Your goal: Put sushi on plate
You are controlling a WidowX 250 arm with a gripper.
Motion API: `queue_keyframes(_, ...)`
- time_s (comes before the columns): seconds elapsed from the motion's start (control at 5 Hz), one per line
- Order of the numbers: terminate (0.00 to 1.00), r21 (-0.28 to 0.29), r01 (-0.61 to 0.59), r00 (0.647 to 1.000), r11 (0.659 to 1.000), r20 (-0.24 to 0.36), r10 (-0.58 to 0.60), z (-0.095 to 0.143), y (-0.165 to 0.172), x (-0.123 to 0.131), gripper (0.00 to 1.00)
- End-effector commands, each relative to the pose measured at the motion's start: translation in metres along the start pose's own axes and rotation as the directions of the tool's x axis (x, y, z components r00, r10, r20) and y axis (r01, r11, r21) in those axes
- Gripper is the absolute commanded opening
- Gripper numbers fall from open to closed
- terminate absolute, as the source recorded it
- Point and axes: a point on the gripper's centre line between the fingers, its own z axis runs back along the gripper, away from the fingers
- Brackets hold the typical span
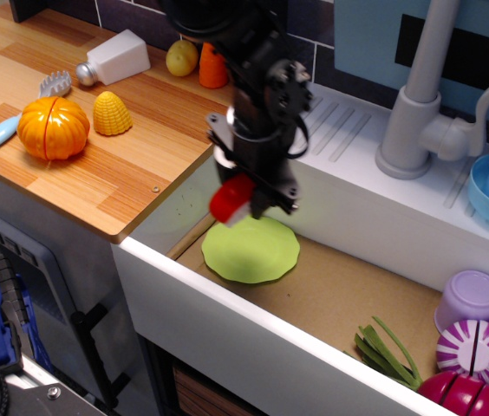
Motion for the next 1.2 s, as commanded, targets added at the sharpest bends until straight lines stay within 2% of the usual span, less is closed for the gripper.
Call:
queue_keyframes(0.0, 0.00, -0.038, -0.030, 0.995, 0.999, 0.091, 0.034, -0.018, 0.001, 0.021, 0.00)
queue_keyframes(0.2, 0.00, 0.012, -0.075, 0.994, 0.997, 0.075, 0.074, -0.028, 0.004, 0.013, 0.00)
queue_keyframes(0.4, 0.00, 0.033, -0.113, 0.991, 0.993, 0.072, 0.110, -0.029, 0.002, 0.003, 0.00)
queue_keyframes(0.6, 0.00, 0.024, -0.115, 0.990, 0.993, 0.082, 0.112, -0.029, 0.002, -0.002, 0.00)
queue_keyframes(0.8, 0.00, -0.014, -0.091, 0.991, 0.996, 0.093, 0.092, -0.030, 0.007, 0.000, 1.00)
queue_keyframes(1.0, 1.00, -0.041, -0.066, 0.990, 0.997, 0.126, 0.070, -0.033, 0.012, 0.001, 1.00)
